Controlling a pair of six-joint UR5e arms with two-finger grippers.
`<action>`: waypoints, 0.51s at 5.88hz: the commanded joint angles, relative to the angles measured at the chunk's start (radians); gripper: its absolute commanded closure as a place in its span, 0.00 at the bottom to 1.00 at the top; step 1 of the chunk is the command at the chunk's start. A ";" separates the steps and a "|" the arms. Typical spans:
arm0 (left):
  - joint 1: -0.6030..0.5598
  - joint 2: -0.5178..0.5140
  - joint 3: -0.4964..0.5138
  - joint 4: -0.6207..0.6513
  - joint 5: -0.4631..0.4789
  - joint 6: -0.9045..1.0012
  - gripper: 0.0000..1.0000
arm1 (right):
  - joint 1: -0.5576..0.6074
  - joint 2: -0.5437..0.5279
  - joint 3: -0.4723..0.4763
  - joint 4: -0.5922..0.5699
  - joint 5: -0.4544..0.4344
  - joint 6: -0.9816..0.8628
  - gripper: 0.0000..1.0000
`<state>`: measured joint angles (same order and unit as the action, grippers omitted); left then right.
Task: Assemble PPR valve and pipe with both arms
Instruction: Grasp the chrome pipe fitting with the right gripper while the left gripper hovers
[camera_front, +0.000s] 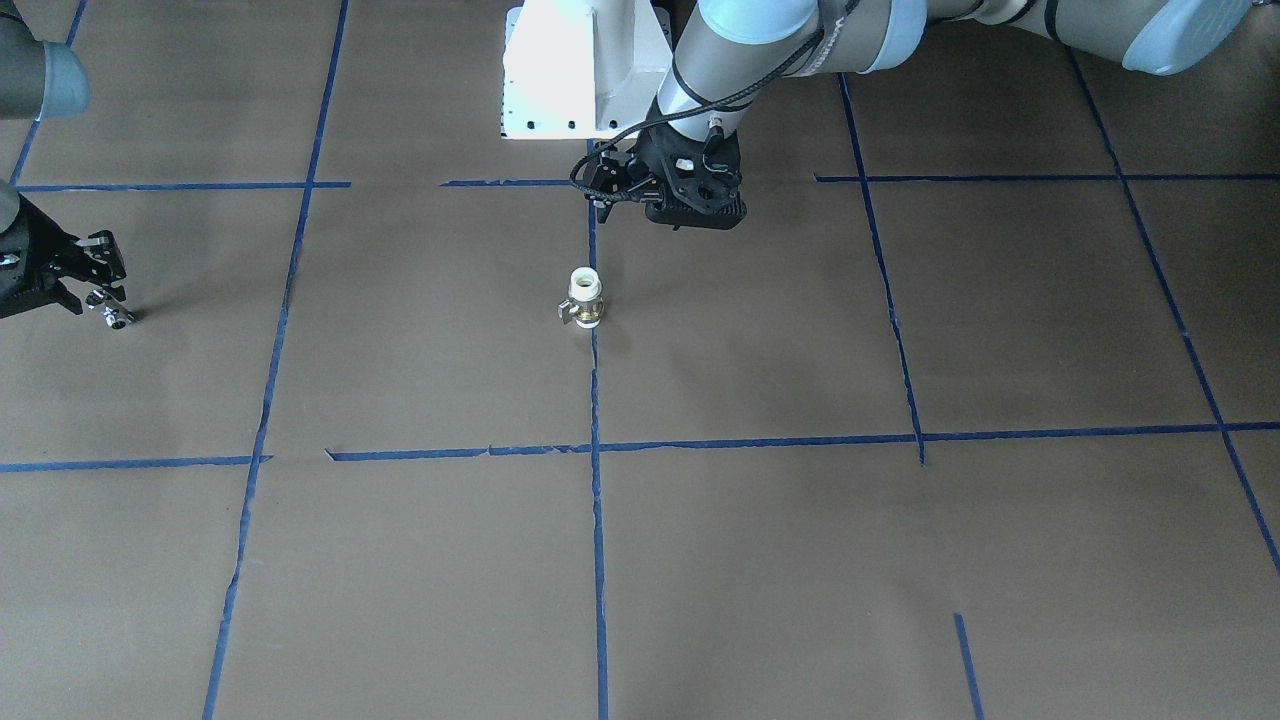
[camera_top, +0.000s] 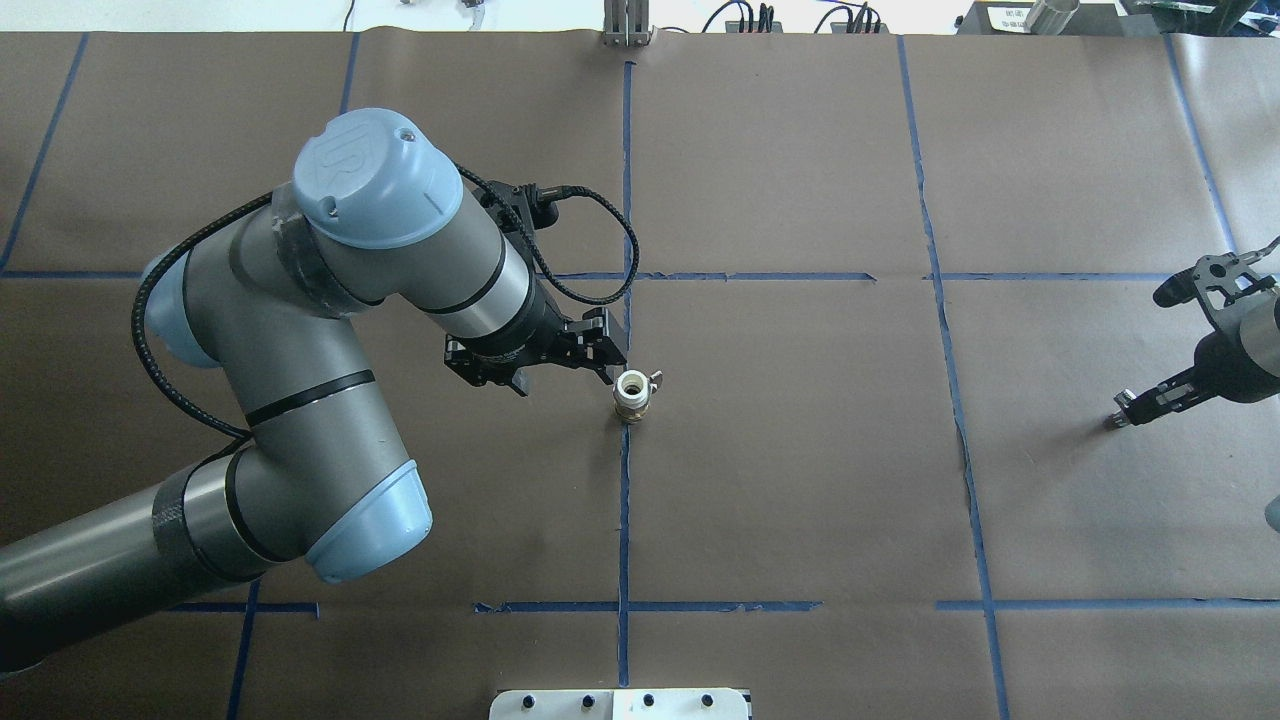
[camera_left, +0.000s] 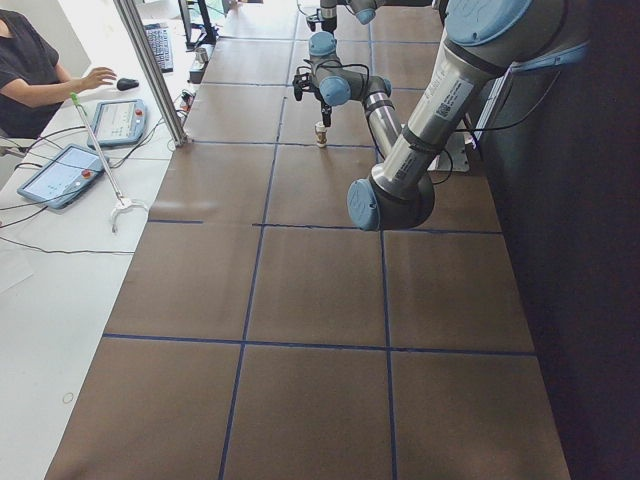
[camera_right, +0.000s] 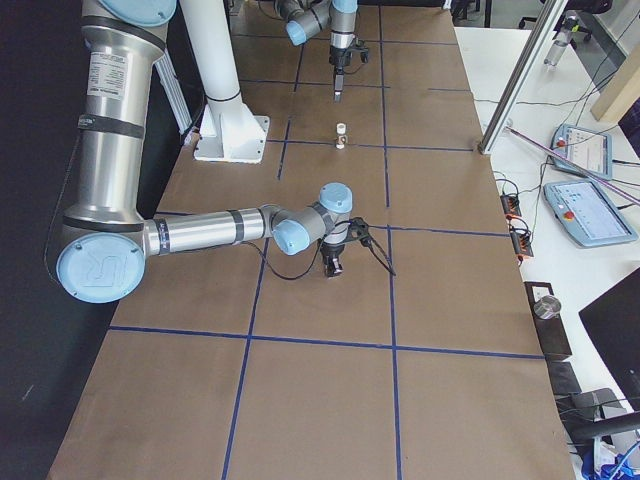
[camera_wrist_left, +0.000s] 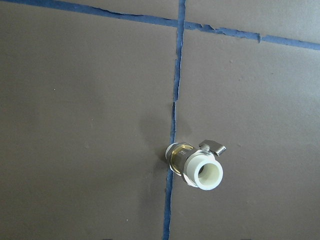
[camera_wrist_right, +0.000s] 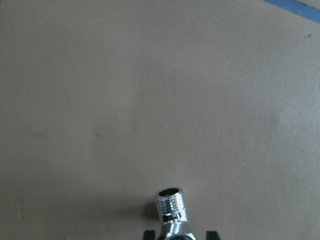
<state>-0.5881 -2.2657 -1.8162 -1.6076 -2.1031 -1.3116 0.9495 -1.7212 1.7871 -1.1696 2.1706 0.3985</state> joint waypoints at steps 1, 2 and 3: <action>-0.001 0.000 0.000 0.000 0.000 0.000 0.11 | -0.002 0.005 0.079 -0.013 0.005 0.053 1.00; -0.004 0.000 -0.006 0.000 0.000 0.000 0.11 | -0.023 0.067 0.128 -0.013 0.017 0.233 1.00; -0.009 0.011 -0.020 0.000 0.000 0.000 0.11 | -0.094 0.162 0.171 -0.013 0.015 0.452 1.00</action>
<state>-0.5929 -2.2619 -1.8257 -1.6076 -2.1031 -1.3116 0.9099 -1.6400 1.9125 -1.1818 2.1839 0.6540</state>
